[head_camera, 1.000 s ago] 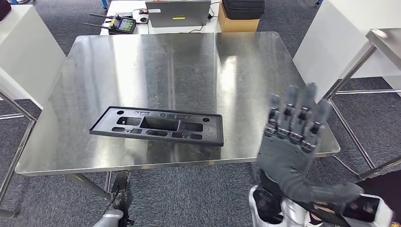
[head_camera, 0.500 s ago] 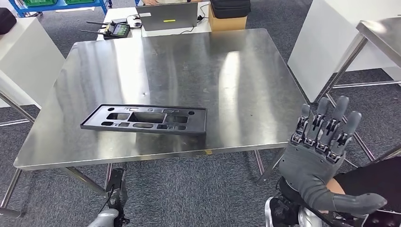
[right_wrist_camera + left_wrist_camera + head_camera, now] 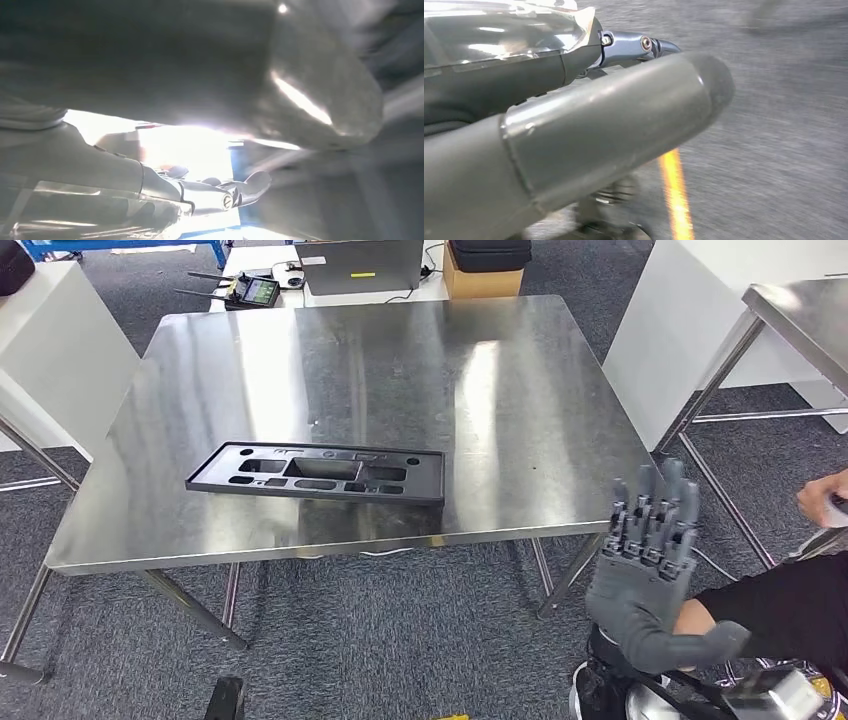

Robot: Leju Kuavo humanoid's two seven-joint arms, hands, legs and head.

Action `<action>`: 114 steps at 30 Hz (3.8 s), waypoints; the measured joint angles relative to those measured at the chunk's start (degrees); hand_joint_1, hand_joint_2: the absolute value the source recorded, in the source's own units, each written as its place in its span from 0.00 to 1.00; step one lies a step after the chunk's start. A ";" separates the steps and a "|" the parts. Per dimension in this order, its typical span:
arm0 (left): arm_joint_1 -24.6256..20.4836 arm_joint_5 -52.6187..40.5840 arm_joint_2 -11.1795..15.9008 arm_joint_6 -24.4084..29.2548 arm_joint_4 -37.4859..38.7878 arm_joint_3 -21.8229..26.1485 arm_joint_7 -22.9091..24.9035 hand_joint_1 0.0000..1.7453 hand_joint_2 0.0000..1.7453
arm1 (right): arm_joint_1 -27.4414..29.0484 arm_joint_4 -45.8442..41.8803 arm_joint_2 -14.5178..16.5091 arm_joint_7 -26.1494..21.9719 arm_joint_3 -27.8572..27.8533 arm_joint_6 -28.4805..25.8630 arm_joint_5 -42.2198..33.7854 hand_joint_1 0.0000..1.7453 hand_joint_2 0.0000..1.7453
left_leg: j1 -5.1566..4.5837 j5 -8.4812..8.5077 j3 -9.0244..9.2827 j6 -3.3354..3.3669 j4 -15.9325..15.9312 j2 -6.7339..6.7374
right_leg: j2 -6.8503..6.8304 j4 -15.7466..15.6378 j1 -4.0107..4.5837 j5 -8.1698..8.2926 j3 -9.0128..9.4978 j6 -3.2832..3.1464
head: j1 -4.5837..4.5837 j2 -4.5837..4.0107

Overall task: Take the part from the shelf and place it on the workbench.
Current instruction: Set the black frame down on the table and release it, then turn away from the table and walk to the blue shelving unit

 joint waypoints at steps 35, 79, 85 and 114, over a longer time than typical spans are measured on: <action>4.90 2.82 2.59 -0.53 0.53 4.83 -2.24 0.00 0.00 | -11.83 93.63 -12.02 29.52 -8.51 -34.75 23.65 0.00 0.00 | 0.39 2.42 -2.75 -0.66 -0.26 -0.43 | -0.22 8.66 -0.41 -2.29 0.36 1.92 | 0.33 0.00; 4.65 2.46 2.01 0.12 1.10 5.61 -2.13 0.00 0.00 | -8.18 96.51 -11.48 34.15 -10.01 -36.25 25.72 0.00 0.00 | 0.85 -7.96 -8.98 -4.33 16.52 -1.05 | -0.79 -9.01 -0.03 2.49 7.70 -1.83 | -0.36 0.00; 4.63 2.47 2.03 -0.05 1.09 5.61 -2.23 0.00 0.00 | -7.98 96.67 -11.21 34.84 -9.91 -36.29 26.15 0.00 0.00 | 1.83 -4.24 3.45 -5.19 3.43 -1.42 | -0.90 -6.82 -0.28 4.94 3.03 0.07 | -0.36 0.02; 4.63 1.44 1.53 0.20 1.51 5.61 -1.13 0.00 0.00 | -7.48 96.98 -10.77 35.05 -10.52 -36.62 24.56 0.00 0.00 | 1.55 -3.67 -0.81 -4.40 10.30 -0.95 | -1.04 -6.55 -0.79 1.81 6.30 0.28 | -0.45 0.02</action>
